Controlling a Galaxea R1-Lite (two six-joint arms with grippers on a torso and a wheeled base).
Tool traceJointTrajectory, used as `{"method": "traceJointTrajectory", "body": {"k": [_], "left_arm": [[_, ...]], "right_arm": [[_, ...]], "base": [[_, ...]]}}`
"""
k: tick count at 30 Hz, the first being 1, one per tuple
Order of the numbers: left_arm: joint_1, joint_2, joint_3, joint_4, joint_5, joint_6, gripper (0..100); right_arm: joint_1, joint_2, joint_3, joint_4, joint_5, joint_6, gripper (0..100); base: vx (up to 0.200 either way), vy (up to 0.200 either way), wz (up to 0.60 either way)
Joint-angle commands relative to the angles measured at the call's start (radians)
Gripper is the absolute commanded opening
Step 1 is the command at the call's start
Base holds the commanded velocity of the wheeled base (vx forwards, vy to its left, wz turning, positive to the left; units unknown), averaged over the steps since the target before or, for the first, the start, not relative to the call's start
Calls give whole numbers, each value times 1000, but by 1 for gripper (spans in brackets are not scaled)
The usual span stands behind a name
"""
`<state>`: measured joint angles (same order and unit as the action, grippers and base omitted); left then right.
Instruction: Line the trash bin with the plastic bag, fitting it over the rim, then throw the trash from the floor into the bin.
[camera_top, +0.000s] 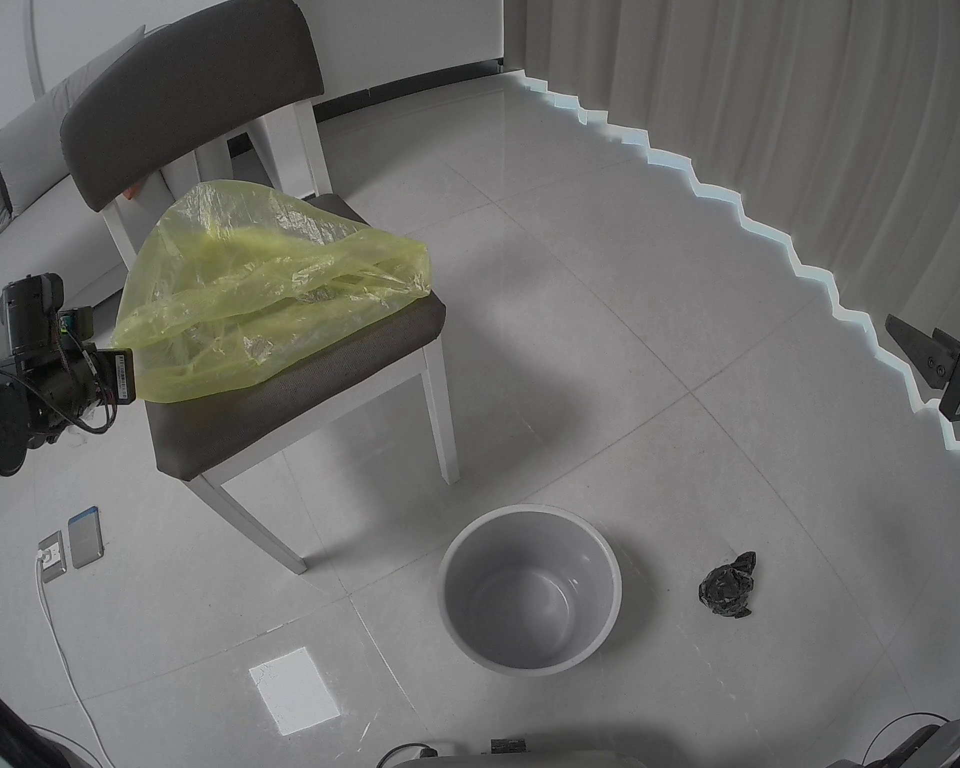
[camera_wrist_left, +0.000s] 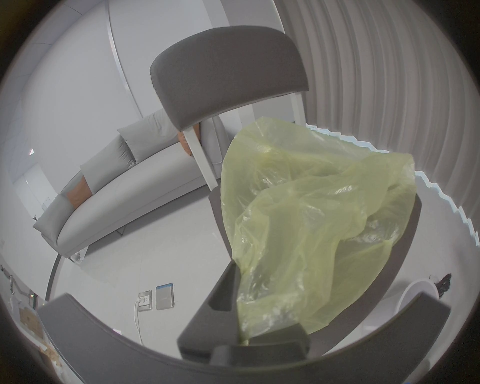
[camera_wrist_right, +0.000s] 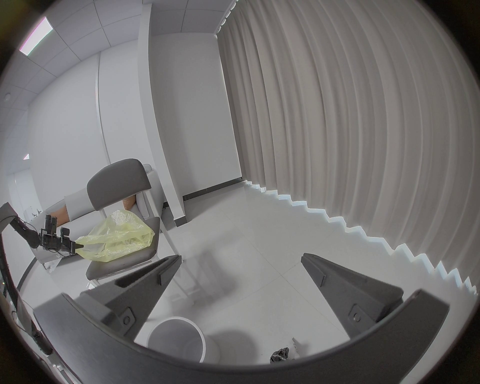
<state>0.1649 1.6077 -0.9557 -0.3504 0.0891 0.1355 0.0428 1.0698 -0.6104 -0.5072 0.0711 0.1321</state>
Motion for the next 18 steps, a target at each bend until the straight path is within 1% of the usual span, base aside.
{"method": "traceJointTrajectory", "body": {"k": [1, 2, 3, 5, 7, 9, 10, 11, 13, 14, 15, 16, 17, 18], "left_arm": [[-59, -89, -5, 1, -16, 7, 0], [-68, -98, -6, 1, -19, 9, 0], [-128, -164, -26, 13, -48, 22, 0], [-197, -230, -49, 36, -78, 50, 0], [-277, -290, -90, 93, -103, 75, 0], [-378, -344, -124, 169, -106, 78, 0], [-378, -344, -124, 169, -106, 78, 0], [-458, -385, -147, 226, -101, 96, 0], [-528, -426, -255, 314, -101, 150, 0], [-561, -436, -321, 377, -104, 164, 0], [-605, -440, -402, 456, -103, 171, 0], [-640, -443, -446, 502, -103, 171, 0], [-697, -448, -503, 567, -101, 167, 0], [-736, -456, -526, 602, -94, 168, 0]], "right_arm": [[9, -4, 3, -1, -4, -2, 100], [11, -5, 5, 1, -2, -2, 100], [14, -5, 0, 3, -1, -2, 100], [22, -1, -19, 3, -1, -8, 100], [60, 2, -68, 12, -1, -25, 100], [114, 9, -129, 64, -14, -51, 100], [114, 9, -129, 64, -14, -51, 100], [134, 18, -192, 147, -24, -77, 100], [149, 16, -262, 263, -28, -89, 100], [164, 16, -288, 297, -27, -91, 100], [187, 18, -311, 325, -25, -91, 100], [201, 19, -324, 337, -25, -89, 100], [223, 22, -338, 343, -27, -89, 100], [236, 25, -341, 345, -24, -89, 100]], "base": [[0, 0, 0], [0, 0, 0], [0, 0, 0], [0, 0, 0], [0, 0, 0], [0, 0, 0], [0, 0, 0], [0, 0, 0], [0, 0, 0], [0, 0, 0], [0, 0, 0], [0, 0, 0], [0, 0, 0], [0, 0, 0]]}}
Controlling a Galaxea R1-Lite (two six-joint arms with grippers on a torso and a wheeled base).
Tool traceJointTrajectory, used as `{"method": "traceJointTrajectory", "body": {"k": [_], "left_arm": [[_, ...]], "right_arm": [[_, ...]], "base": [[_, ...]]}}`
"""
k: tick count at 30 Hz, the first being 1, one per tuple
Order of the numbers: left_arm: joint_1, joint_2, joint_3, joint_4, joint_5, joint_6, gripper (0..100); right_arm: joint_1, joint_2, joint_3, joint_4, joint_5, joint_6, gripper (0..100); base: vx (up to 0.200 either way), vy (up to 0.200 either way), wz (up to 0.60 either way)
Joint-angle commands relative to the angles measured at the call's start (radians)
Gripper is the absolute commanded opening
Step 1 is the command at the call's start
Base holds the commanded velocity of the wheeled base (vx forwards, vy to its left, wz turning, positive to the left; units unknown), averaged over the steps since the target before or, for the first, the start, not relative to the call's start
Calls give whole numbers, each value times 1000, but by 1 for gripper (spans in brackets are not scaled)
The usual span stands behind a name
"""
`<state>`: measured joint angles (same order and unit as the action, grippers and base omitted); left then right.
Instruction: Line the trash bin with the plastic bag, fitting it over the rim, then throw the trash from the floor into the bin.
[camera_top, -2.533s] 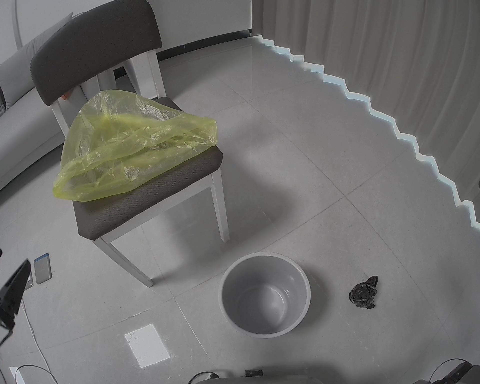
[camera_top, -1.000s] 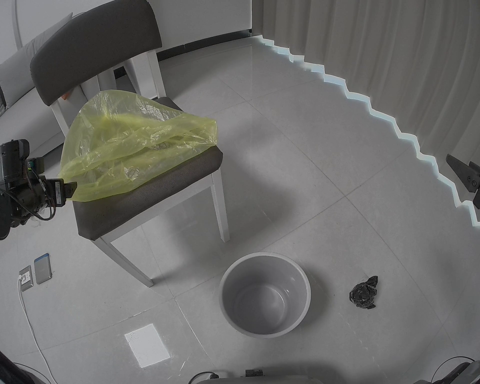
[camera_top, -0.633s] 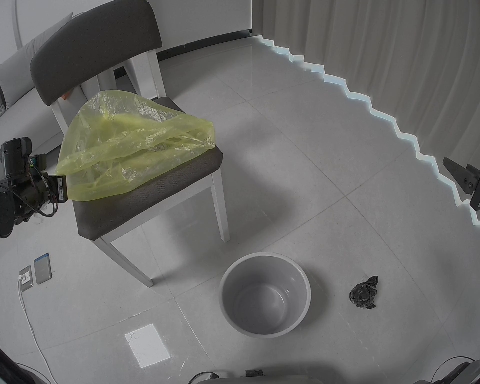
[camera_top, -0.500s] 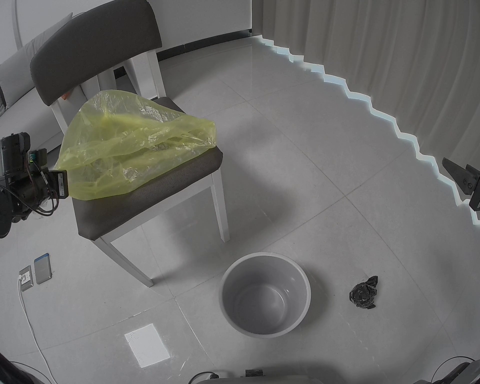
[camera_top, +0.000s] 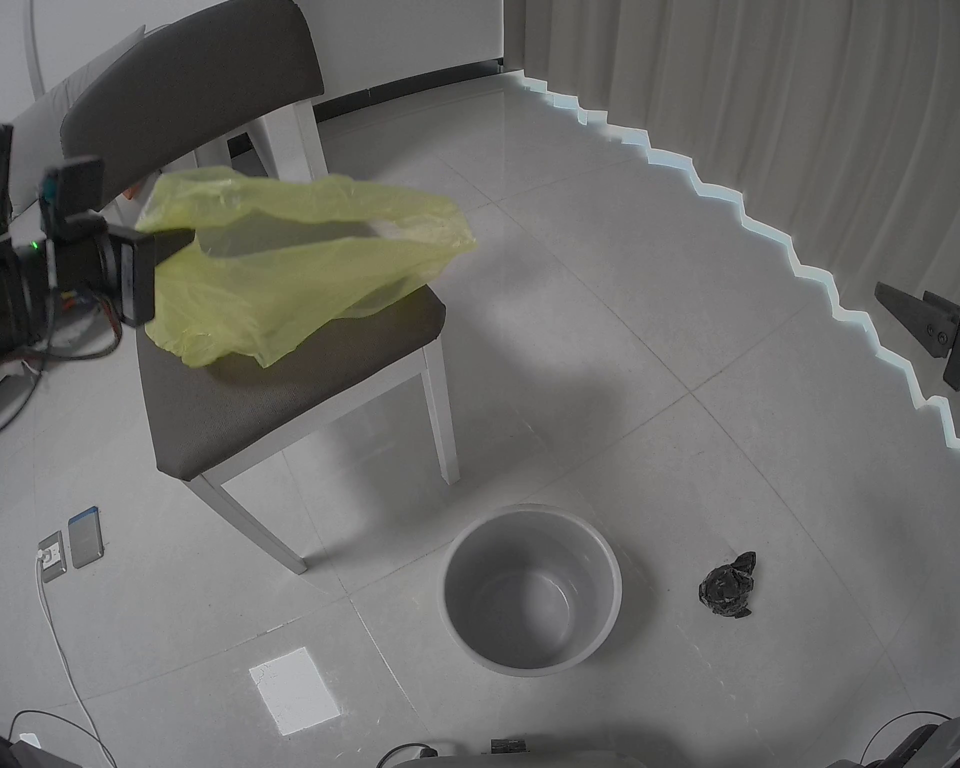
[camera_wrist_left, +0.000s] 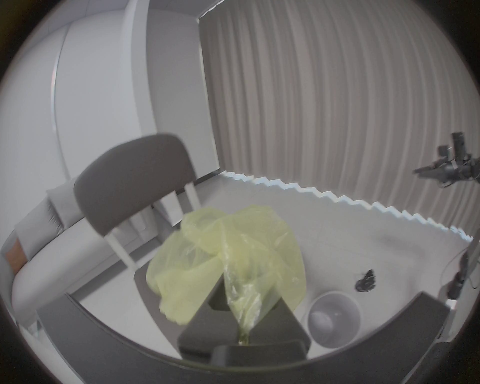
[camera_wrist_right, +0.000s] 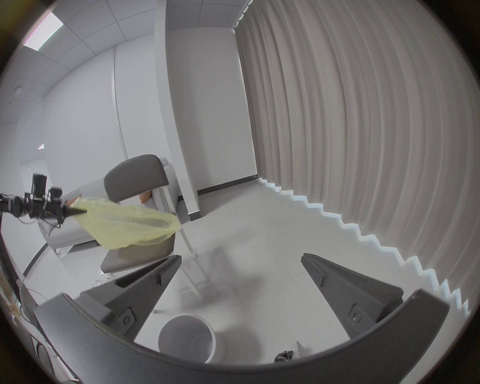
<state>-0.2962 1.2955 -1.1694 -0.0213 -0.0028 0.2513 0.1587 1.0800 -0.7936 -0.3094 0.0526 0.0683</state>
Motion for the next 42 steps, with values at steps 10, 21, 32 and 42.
{"method": "traceJointTrajectory", "body": {"k": [10, 21, 32, 42], "left_arm": [[-417, -183, -159, 296, 27, 68, 0], [-485, -117, -93, 270, -20, 155, 0], [-551, -84, -102, 238, -34, 152, 0], [-551, -58, -131, 222, -42, 155, 0]], "right_arm": [[170, 92, -174, 150, 4, -28, 100], [170, 129, -225, 193, 35, -22, 100], [208, 233, -282, 227, 79, -16, 100], [254, 248, -228, 230, 84, -18, 100]], "base": [[0, 0, 0], [0, 0, 0], [0, 0, 0], [0, 0, 0]]}}
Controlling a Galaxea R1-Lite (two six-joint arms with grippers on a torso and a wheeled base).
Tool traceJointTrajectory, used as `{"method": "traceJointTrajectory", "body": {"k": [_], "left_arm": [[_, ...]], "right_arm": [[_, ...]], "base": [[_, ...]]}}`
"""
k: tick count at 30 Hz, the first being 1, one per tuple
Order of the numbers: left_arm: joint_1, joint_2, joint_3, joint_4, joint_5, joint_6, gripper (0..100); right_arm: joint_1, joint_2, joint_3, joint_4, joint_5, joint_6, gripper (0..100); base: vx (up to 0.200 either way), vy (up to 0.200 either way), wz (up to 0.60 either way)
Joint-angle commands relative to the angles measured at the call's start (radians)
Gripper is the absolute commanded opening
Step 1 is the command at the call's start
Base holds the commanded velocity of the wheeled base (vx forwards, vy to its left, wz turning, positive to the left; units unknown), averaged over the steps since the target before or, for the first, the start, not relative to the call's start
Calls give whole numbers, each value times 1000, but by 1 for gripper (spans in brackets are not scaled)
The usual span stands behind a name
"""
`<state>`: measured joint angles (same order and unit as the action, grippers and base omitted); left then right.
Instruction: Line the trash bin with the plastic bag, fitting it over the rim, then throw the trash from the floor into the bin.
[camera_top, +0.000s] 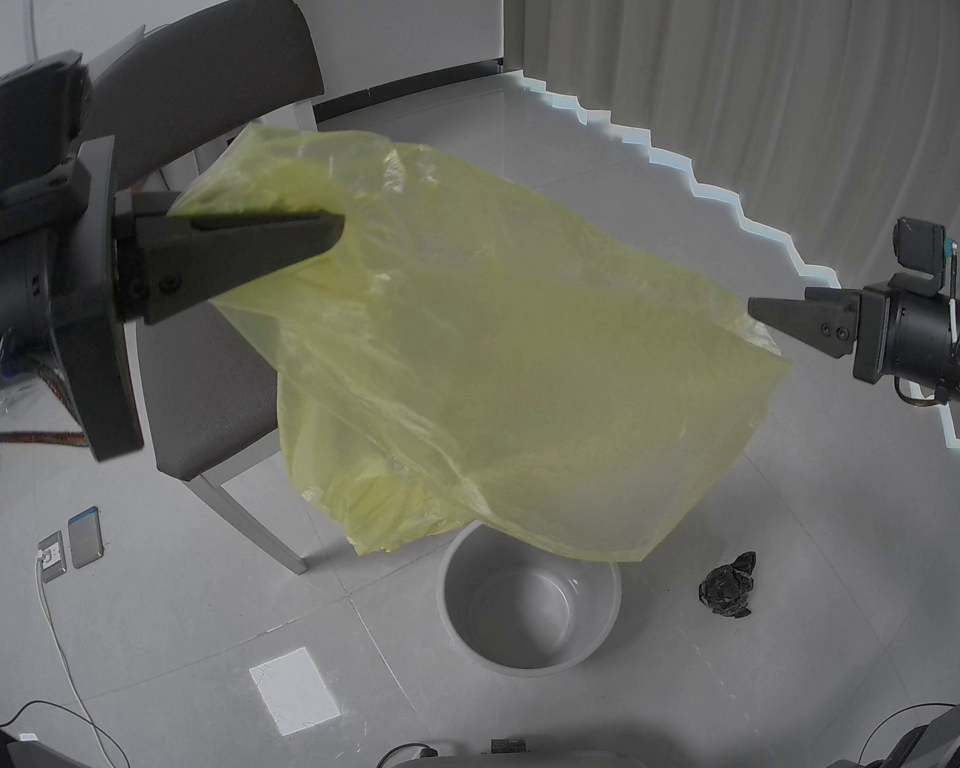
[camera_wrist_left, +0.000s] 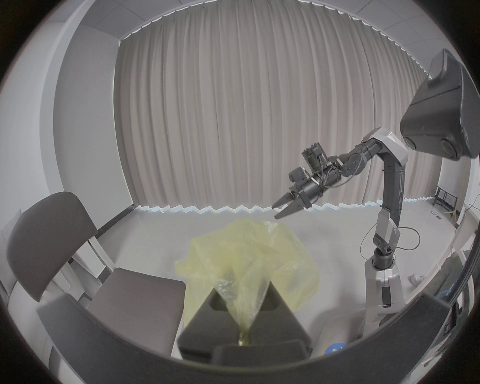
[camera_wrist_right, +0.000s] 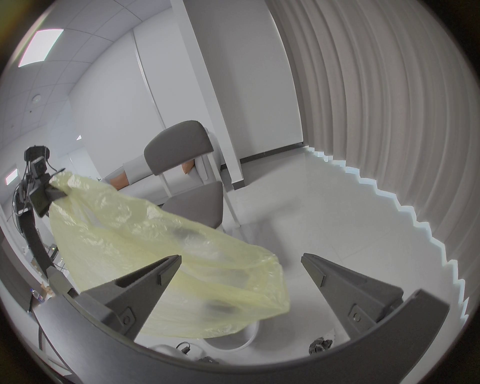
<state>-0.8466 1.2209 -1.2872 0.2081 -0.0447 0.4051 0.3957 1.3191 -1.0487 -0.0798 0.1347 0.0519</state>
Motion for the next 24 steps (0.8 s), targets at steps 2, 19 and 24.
{"method": "traceJointTrajectory", "body": {"k": [2, 19, 24], "left_arm": [[-6, 19, -17, -9, 0, 0, 0], [-37, 55, -64, -62, 0, 1, 0], [-37, 55, -66, -62, 0, 1, 0]], "right_arm": [[21, 5, 41, 0, 2, -1, 100], [12, 11, 170, 0, 0, -12, 100], [12, 17, 193, -3, 2, -12, 100]], "base": [[0, 0, 0], [0, 0, 0], [0, 0, 0]]}}
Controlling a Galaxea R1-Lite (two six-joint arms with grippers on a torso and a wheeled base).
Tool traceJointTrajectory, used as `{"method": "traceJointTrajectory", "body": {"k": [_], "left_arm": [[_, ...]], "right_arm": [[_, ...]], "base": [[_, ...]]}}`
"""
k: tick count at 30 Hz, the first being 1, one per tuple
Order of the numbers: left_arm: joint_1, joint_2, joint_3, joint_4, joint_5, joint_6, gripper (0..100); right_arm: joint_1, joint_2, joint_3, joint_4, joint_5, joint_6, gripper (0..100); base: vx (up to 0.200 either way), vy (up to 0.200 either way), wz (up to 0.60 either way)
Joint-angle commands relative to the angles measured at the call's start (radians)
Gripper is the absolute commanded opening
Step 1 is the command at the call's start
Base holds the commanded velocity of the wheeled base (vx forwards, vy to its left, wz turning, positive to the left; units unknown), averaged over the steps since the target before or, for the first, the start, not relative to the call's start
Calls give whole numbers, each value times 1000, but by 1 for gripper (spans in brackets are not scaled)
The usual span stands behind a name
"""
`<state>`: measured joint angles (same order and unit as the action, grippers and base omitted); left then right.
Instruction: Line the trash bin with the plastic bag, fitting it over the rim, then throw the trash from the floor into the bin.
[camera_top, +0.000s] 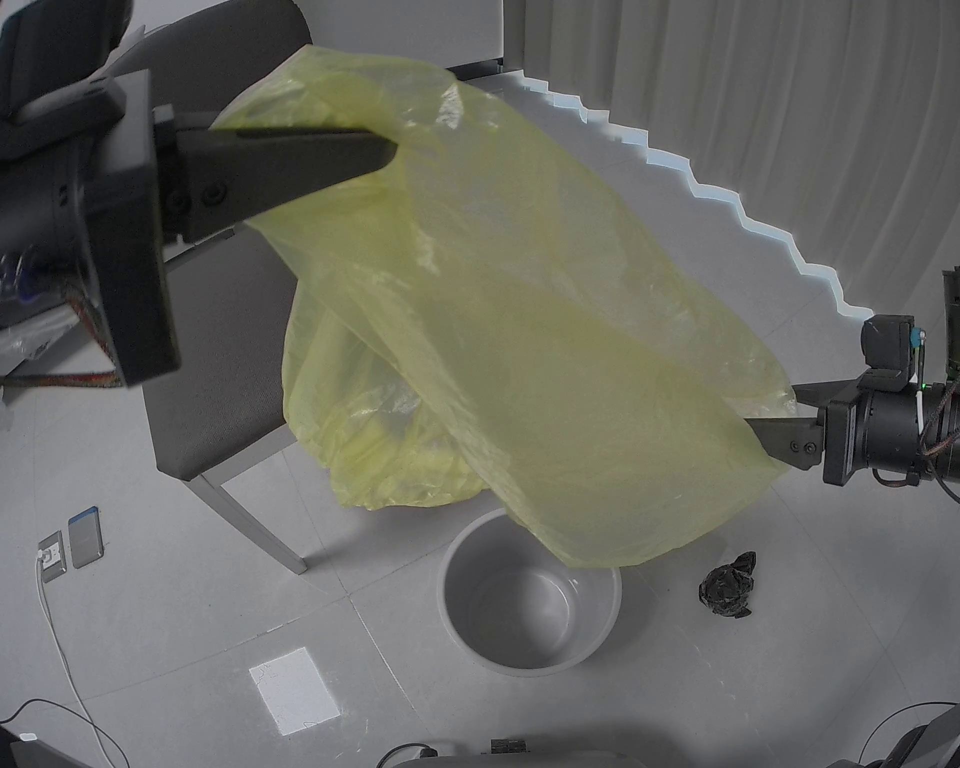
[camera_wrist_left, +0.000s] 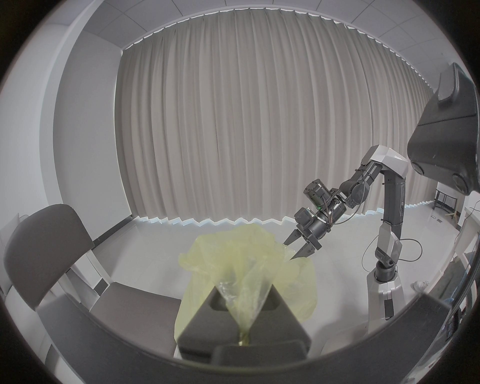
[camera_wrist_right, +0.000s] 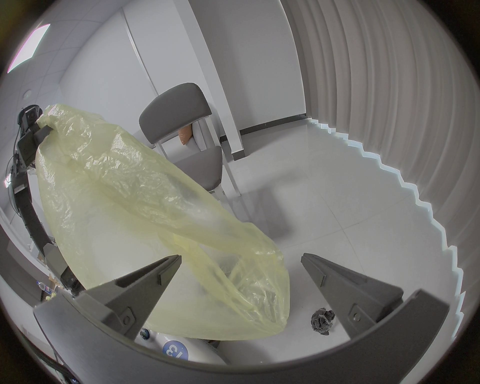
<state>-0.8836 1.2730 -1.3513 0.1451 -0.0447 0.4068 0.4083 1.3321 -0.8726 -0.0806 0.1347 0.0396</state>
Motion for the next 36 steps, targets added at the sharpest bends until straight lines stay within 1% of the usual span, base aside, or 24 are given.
{"method": "traceJointTrajectory", "body": {"k": [1, 6, 7, 16, 18, 20, 21, 22, 23, 24, 25, 26, 27, 28, 30, 31, 32, 33, 34, 36], "left_arm": [[0, 3, -2, 1, 0, 0, 0], [0, 3, -8, 1, 0, 0, 0], [0, 3, -8, -1, 0, 1, 0], [-6, 8, -14, 2, -14, -3, 0], [-11, 22, -11, 7, 0, -13, 0], [-8, 42, -6, 5, 46, -37, 0], [-9, 51, -8, 7, 115, -92, 0], [-11, 52, -8, 8, 137, -114, 0], [-14, 57, -6, 13, 183, -181, 0], [-14, 57, 0, 17, 207, -238, 0], [-14, 51, 15, 33, 220, -315, 0], [-14, 46, 29, 47, 220, -358, 0], [-12, 36, 52, 71, 223, -421, 0], [-9, 25, 69, 87, 223, -450, 0], [-9, 22, 72, 90, 223, -454, 0], [0, -9, 156, 105, 216, -530, 0], [5, -18, 195, 103, 212, -556, 0], [5, -18, 195, 103, 212, -556, 0], [18, -35, 259, 97, 195, -612, 0], [29, -35, 319, 82, 164, -681, 0]], "right_arm": [[0, 4, 20, -2, 2, 0, 100], [-2, 12, 26, -4, 0, -3, 100], [-2, 10, 26, -4, 0, -4, 0], [-2, 9, 26, -2, 0, 3, 0], [-2, 12, 27, -2, -3, 6, 0], [0, 16, 38, -5, -4, 6, 0], [6, 25, 50, -10, -9, 6, 0], [7, 29, 52, -11, -10, 6, 0], [9, 36, 58, -11, -12, 8, 0], [10, 42, 61, -11, -13, 8, 0], [12, 48, 64, -11, -15, 10, 0], [15, 52, 66, -11, -15, 10, 0], [17, 55, 69, -13, -15, 16, 0], [17, 58, 70, -13, -15, 22, 0], [17, 59, 70, -13, -15, 25, 0], [18, 82, 72, -13, -17, 54, 0], [18, 90, 75, -13, -20, 60, 0], [18, 90, 75, -13, -20, 60, 0], [20, 102, 84, -13, -37, 60, 0], [20, 111, 96, -13, -53, 57, 0]], "base": [[0, 0, 0], [0, 0, 0], [0, 0, 0], [0, 0, 0], [0, 0, 0], [0, 0, 0], [0, 0, 0], [0, 0, 0], [0, 0, 0], [0, 0, 0], [0, 0, 0], [0, 0, 0], [0, 0, 0], [0, 0, 0], [0, 0, 0], [0, 0, 0], [0, 0, 0], [0, 0, 0], [0, 0, 0], [0, 0, 0]]}}
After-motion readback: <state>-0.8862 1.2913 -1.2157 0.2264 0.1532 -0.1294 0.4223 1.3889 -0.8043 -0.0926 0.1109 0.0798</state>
